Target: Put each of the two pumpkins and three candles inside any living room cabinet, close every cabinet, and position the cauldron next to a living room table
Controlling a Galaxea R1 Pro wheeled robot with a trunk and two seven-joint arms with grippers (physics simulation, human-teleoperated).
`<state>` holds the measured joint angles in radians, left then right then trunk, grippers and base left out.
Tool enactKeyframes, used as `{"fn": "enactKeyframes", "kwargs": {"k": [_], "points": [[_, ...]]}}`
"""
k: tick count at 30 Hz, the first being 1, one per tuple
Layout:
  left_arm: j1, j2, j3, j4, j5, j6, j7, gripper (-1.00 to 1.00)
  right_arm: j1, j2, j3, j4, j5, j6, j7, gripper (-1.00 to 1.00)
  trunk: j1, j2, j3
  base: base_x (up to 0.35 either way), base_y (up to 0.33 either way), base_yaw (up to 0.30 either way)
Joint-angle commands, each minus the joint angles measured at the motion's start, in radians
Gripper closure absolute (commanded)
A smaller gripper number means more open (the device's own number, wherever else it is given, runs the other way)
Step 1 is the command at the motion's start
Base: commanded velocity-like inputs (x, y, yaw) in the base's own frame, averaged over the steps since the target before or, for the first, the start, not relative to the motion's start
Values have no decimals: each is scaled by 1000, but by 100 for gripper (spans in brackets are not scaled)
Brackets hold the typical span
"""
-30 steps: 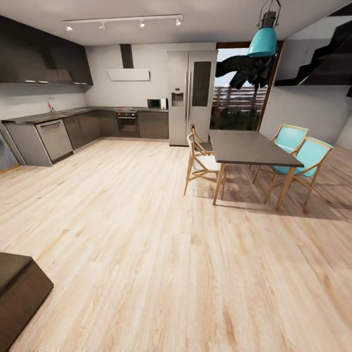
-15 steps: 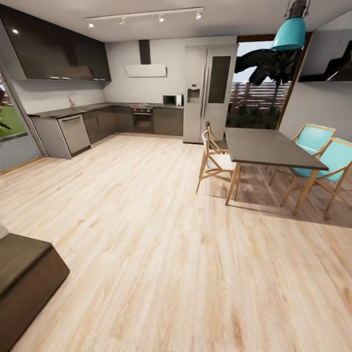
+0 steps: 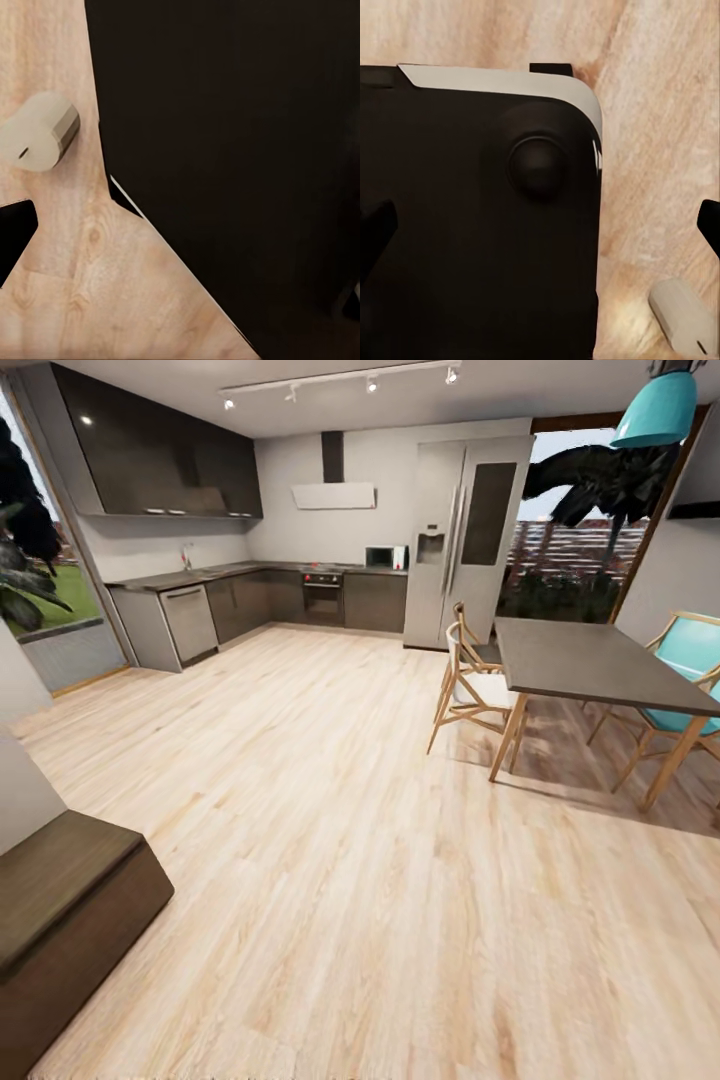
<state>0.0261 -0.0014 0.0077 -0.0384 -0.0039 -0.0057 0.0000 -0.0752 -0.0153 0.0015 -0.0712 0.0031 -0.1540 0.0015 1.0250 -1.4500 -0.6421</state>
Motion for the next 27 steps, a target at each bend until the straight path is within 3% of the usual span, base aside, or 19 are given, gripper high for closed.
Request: {"fn": "enactKeyframes", "kwargs": {"k": [1,9,19,27], "points": [[0,0,0,0,0,0,0,-100,0,0,0,0,0,0,0,-100,0,0,-1,0,0,202],[0,0,0,0,-1,0,0,-100,-1,1,0,1,10,0,0,-100,0,0,-11,72,-76,202],[0,1,0,0,-1,0,0,-100,0,1,0,1,15,0,0,-100,0,0,-24,206,-164,202],[0,2,0,0,-1,0,0,-100,0,1,0,1,15,0,0,-100,0,0,-34,241,-25,202]]}}
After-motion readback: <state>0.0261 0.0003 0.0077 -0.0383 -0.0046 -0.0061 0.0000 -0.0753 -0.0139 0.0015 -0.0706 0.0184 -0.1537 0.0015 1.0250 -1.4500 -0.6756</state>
